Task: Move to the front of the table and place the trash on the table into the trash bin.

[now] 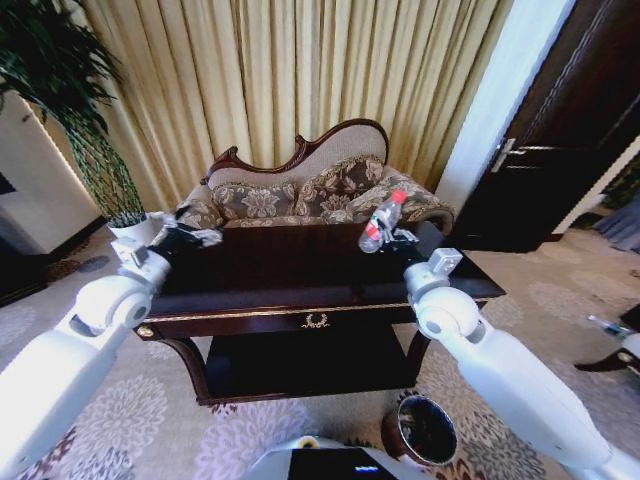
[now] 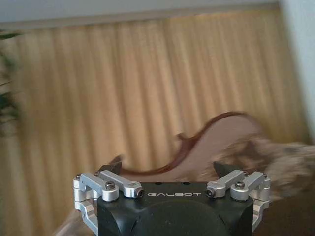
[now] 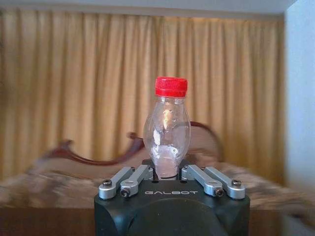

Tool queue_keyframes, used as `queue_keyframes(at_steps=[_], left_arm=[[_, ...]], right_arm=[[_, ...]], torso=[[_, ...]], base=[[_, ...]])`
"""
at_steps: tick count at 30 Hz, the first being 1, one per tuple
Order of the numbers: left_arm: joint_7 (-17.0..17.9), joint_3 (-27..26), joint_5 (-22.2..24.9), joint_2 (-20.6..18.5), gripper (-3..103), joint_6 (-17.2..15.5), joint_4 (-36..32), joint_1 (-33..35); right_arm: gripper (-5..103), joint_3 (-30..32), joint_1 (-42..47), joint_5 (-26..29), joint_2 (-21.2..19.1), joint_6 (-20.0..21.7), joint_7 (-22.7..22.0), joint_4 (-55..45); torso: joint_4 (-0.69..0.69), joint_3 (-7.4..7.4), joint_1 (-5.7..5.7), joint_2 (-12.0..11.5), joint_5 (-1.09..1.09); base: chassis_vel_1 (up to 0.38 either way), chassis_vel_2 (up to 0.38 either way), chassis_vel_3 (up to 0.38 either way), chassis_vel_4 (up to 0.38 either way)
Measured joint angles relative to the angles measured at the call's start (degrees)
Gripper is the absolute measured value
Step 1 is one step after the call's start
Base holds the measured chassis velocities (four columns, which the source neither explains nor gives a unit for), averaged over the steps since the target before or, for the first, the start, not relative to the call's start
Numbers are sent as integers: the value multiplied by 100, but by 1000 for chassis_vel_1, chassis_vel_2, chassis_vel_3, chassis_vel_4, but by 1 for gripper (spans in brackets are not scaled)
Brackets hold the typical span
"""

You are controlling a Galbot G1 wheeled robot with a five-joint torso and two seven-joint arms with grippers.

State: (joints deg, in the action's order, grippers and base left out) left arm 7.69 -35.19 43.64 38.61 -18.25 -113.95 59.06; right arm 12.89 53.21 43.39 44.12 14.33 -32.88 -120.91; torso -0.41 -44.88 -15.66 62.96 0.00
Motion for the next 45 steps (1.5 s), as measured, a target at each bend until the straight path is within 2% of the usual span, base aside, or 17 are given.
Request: queue_keyframes(at_steps=[1, 3, 4, 5, 6, 8, 12, 13, 26, 45], left_arm=[[0, 0, 0, 0, 100, 0, 0, 0], [33, -410, 131, 8, 100, -191, 165, 200], [33, -410, 131, 8, 100, -191, 165, 200], [-1, -741, 250, -7, 100, -374, 244, 400], [-1, -741, 250, -7, 100, -374, 244, 400], [-231, -1268, 417, -65, 100, -633, 359, 772], [-432, -1576, 502, -127, 100, -647, 465, 1012], [-533, -1654, 530, -133, 100, -508, 514, 1094], [-563, -1576, 480, -67, 100, -401, 503, 947], [-576, -1440, 296, 3, 100, -298, 308, 939]], right_arm=[[20, 0, 0, 0, 0, 0, 0, 0], [20, 174, 94, -220, -64, 70, -34, 108], [20, 174, 94, -220, -64, 70, -34, 108], [20, 272, 120, -218, -82, 147, -98, 137], [20, 272, 120, -218, -82, 147, -98, 137], [20, 365, 134, -214, -106, 262, -163, 185], [20, 370, 136, -201, -106, 354, -203, 184], [20, 341, 137, -189, -94, 419, -216, 134], [20, 448, 276, -113, -154, 485, -225, -143], [20, 216, 332, -151, -120, 460, -264, -275]], torso=[[0, 0, 0, 0, 0], [-1, 0, 0, 0, 0], [-1, 0, 0, 0, 0], [0, 0, 0, 0, 0], [0, 0, 0, 0, 0], [4, 0, 0, 0, -1], [4, 1, 1, 0, 0], [2, 1, 1, 0, 0], [0, 0, -1, 0, 0], [0, 1, 4, 2, 1]], base=[[0, 0, 0, 0], [0, 0, 0, 0], [0, 0, 0, 0], [0, 0, 0, 0], [0, 0, 0, 0], [0, 0, 0, 0], [0, 0, 0, 0], [0, 0, 0, 0], [23, -29, -32, 26], [197, -199, -192, 194]])
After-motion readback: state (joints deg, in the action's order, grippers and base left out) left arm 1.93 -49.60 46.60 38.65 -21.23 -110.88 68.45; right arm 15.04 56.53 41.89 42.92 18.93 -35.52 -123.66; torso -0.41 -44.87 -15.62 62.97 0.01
